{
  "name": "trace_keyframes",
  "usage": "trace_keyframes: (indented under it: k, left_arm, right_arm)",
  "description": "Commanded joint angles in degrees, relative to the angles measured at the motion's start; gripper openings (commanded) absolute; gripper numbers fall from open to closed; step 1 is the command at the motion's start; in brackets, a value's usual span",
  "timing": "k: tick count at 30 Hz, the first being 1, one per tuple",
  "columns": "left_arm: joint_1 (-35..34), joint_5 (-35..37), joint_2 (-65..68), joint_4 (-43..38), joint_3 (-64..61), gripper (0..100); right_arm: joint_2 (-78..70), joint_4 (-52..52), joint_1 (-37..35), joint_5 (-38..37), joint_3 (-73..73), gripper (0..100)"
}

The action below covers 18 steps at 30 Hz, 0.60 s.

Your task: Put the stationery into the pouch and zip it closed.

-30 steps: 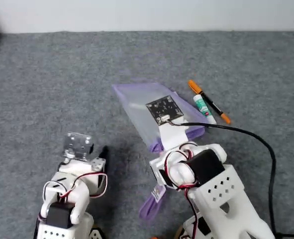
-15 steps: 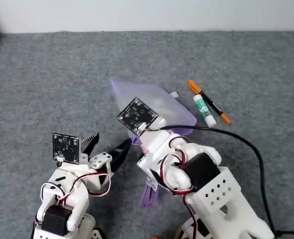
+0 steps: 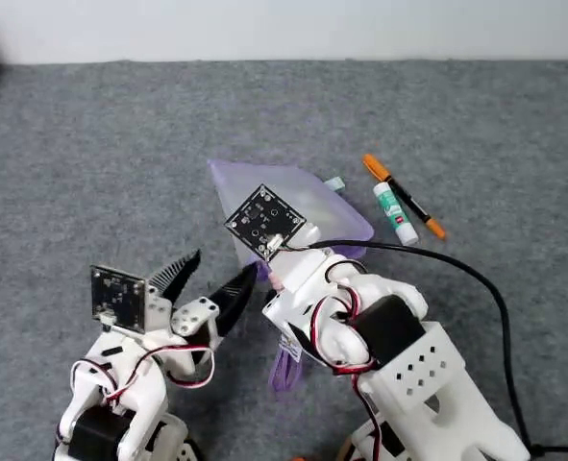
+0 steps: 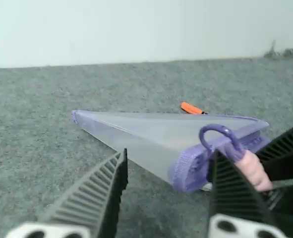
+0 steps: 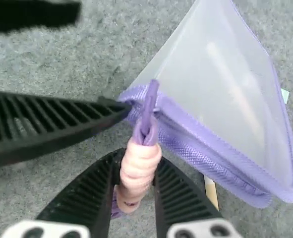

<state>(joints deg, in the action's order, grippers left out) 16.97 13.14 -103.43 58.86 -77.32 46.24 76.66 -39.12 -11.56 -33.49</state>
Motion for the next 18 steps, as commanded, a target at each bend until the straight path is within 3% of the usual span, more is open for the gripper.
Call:
trace_keyframes:
  k: [1, 12, 18]
  left_arm:
    - [0.8, 0.1, -0.4, 0.2, -0.1, 24]
    - [0.9, 0.0, -0.4, -0.4, -5.5, 24]
    - [0.8, 0.0, -0.4, -6.3, -10.2, 23]
  right_arm:
    - [1.5, -1.2, 0.6, -0.6, 0.4, 0.8]
    - [1.6, -0.3, 0.4, -0.6, 0.6, 0.8]
    - [1.7, 1.3, 0.3, -0.6, 0.7, 0.8]
